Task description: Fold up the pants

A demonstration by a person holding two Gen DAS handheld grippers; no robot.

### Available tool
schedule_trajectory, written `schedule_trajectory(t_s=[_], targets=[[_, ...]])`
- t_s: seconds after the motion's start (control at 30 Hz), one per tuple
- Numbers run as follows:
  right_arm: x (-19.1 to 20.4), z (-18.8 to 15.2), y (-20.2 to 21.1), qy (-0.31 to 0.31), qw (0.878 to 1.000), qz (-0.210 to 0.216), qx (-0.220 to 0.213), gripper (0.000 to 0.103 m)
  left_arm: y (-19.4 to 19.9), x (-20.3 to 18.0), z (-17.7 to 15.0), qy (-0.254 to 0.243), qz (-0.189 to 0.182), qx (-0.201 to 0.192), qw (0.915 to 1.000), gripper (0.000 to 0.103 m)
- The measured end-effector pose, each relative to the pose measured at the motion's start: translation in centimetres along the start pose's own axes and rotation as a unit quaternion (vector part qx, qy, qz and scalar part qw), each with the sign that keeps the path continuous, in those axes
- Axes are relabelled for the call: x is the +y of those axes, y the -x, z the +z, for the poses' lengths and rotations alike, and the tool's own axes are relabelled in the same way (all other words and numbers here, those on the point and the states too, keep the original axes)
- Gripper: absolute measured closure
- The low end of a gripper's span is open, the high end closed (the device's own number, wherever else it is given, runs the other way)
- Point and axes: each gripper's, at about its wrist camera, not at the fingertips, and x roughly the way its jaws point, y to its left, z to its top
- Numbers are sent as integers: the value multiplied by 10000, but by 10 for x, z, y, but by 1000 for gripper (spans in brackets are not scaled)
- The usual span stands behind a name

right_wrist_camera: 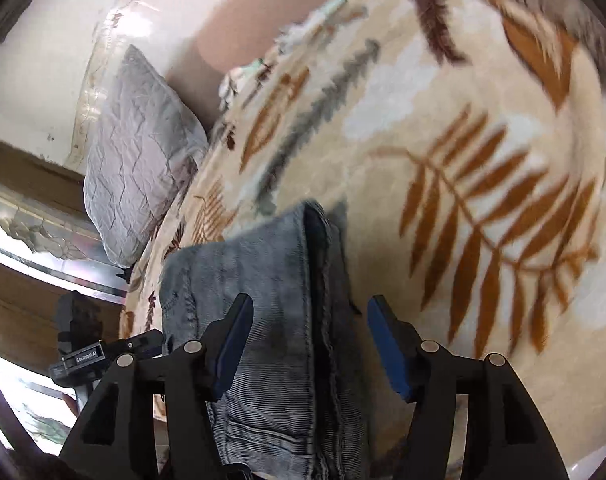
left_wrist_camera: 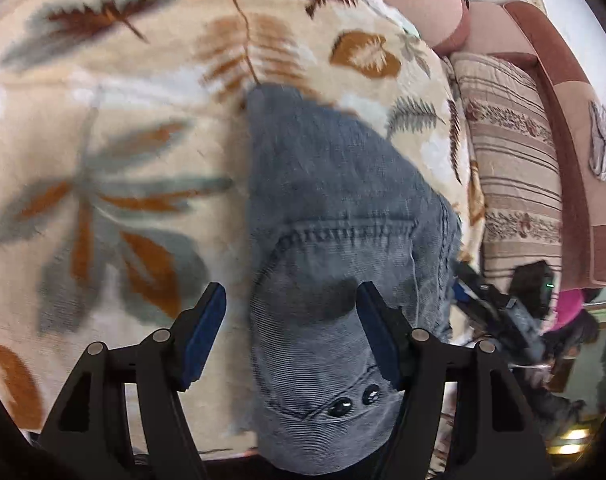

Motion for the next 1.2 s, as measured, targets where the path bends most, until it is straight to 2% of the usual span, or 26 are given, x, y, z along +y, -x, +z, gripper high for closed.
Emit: schedule_trajectory(t_s=[0.03,0.07,0.1,0.2,0.27,0.3,0.33,0.37,0.4,0.43,0.47,0.5,0.57,0.67,0.77,0.93,0.97,1.03,1.07,1.13,1.17,1.2], targets=[[0,0,0,0,10000,0,0,41,-6,-1,-2,46,-25,145,9999,36],[-4,-5,-7,-98,9996,224,113,41,-12,-3,-4,44,-99,238,9997,35],[-6,-9,-14,-147,9986,451,224,41,-15,-5,-5,33,-108,245,9996,27],[-2,-16,-16,59,9969,746,262,39,-19,-8,-7,57,-161,194,9997,22],[-6,-15,-18,47,9968,729,319,45,-21,-9,-7,118,-187,182,9996,22],[2,-16,-20,242,9982,423,340,48,-21,-10,-7,131,-176,155,9996,22],[2,-16,-20,242,9982,423,340,51,-20,-12,-8,111,-161,126,9997,22],[10,-18,-19,436,9984,183,323,58,-19,-14,-10,63,-161,69,9998,27],[23,-22,-19,761,9967,-90,265,65,-18,-16,-12,5,-159,13,9999,38],[37,-27,-20,1225,9907,-570,178,67,-17,-19,-13,-84,-96,-44,9999,43],[57,-34,-24,1841,9750,-1234,139,71,-15,-23,-15,-191,1,-106,9998,54],[57,-34,-24,1841,9750,-1234,139,77,-11,-27,-16,-314,82,-176,9993,64],[73,-35,-22,1925,9716,-1377,87,82,-1,-32,-16,-498,145,-332,9981,73],[100,-27,-9,1883,9772,-983,35,85,20,-30,-10,-575,32,-529,9969,78],[116,-19,-10,1889,9788,-790,20,85,48,-22,2,-581,47,-864,9946,78],[171,6,-40,2127,9757,-512,-121,85,97,0,38,-525,267,-1404,9883,78],[185,14,-50,2223,9735,-512,-168,85,102,5,47,-529,405,-1480,9867,76],[201,24,-70,2345,9700,-614,-195,83,102,17,63,-444,819,-1608,9826,65],[207,27,-85,2453,9657,-826,-215,80,97,26,71,-396,1121,-1647,9792,55],[209,30,-117,2651,9534,-1429,-170,78,81,48,84,-237,1732,-1559,9722,52],[207,29,-136,2764,9436,-1823,-72,78,73,56,87,-182,1815,-1446,9725,52],[204,28,-147,2801,9386,-2014,12,77,66,66,89,-77,1841,-1289,9744,52]])
